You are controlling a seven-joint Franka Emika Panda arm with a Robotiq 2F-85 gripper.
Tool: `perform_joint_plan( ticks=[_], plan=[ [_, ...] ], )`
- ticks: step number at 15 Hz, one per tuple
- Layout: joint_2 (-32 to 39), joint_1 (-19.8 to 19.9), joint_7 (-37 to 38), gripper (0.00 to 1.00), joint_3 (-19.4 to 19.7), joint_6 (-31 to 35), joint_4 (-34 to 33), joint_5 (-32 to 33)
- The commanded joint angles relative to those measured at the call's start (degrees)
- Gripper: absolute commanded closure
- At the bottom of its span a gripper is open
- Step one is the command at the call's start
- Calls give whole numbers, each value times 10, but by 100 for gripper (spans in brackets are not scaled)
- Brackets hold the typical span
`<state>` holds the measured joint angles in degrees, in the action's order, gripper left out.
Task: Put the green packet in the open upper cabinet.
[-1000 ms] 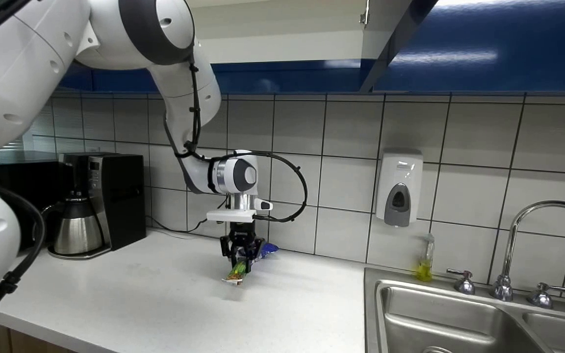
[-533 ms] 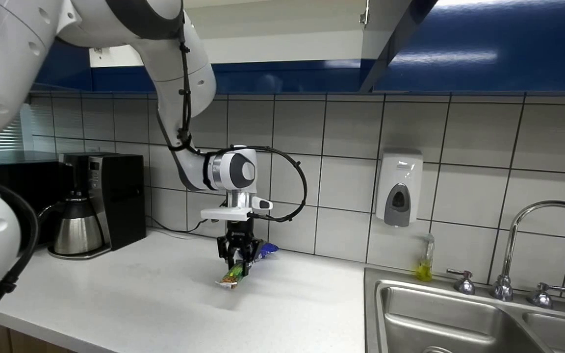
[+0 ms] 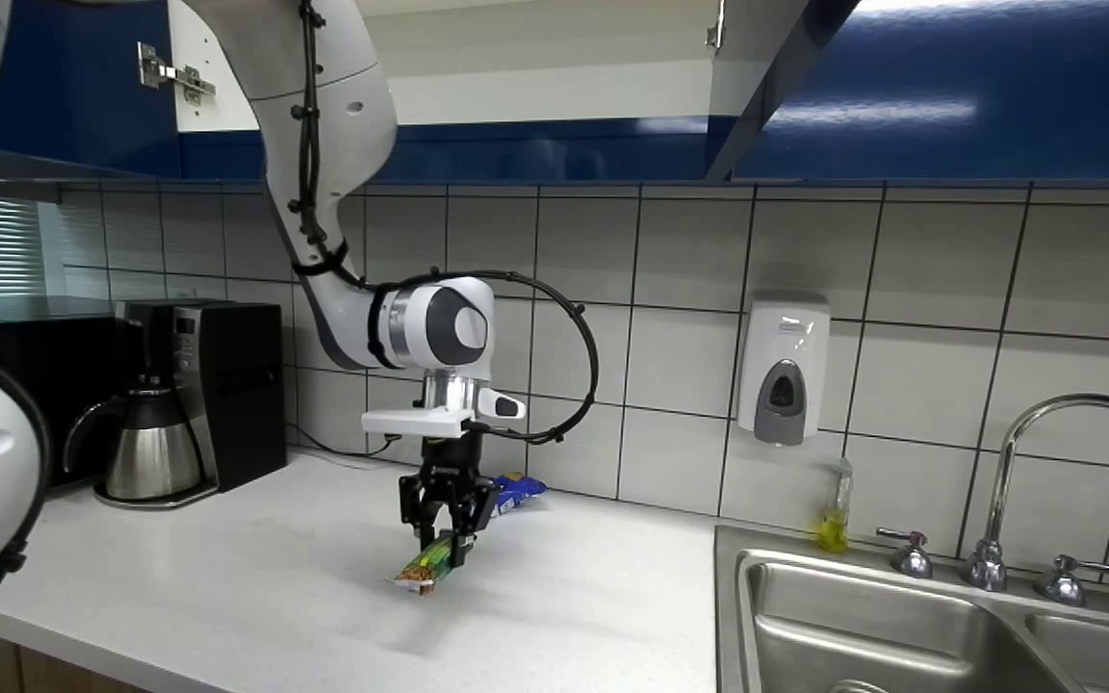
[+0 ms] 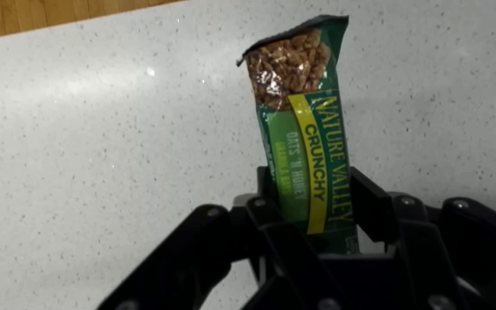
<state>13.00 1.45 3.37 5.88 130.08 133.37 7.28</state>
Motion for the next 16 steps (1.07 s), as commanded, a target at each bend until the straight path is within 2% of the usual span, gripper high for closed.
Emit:
perform_joint_plan(
  ticks=[1, 5, 9, 13, 16],
  plan=[
    [-91, 8, 3, 81, 5, -7, 89, 20],
    [-170, 15, 3, 81, 9, -17, 162, 45],
    [-256, 24, -2, 81, 4, -50, 207, 58],
    [-348, 26, -5, 81, -2, -103, 221, 48],
    [-410, 23, -6, 81, -6, -157, 206, 26]
  ],
)
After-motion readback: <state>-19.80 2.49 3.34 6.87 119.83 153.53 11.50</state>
